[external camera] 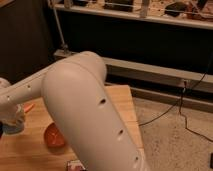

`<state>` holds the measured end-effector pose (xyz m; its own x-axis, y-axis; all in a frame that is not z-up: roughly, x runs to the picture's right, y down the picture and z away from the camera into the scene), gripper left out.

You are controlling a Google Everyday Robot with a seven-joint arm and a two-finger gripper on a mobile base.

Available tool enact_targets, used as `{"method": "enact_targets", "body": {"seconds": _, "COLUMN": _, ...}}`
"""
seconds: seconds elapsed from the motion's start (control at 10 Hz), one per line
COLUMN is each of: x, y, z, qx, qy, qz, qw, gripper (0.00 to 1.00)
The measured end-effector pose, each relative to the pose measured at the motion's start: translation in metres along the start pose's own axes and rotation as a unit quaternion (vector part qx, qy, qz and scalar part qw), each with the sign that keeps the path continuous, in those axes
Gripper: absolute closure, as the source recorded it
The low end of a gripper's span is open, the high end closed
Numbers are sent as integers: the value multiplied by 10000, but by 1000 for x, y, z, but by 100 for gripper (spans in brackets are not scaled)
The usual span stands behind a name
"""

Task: Place the ceramic cup in the ceramic bowl

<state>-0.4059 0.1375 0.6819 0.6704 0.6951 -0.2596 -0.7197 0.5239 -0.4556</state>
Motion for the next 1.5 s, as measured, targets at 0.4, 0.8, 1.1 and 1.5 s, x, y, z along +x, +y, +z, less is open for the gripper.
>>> {"method": "enact_targets", "body": {"seconds": 0.4, "x": 54, "y": -68, "z": -34, "qx": 210, "qy": 242, "qz": 471, "qw": 9984, "gripper": 100}}
{"method": "enact_targets", "body": {"seconds": 0.8, "x": 88, "y": -101, "z": -44, "qx": -172, "qy": 650, "qz": 887, "qw": 9938, "gripper": 100}}
{"method": "enact_targets", "body": {"seconds": 1.1, "x": 111, "y": -121, "z": -39, "qx": -321, "qy": 1058, "qz": 1071, "qw": 9881, "gripper": 100}}
{"method": "enact_targets", "body": {"seconds": 1.5, "x": 120, "y": -112, "z": -3, "qx": -447, "qy": 1078, "qz": 889, "qw": 9892, "gripper": 100}}
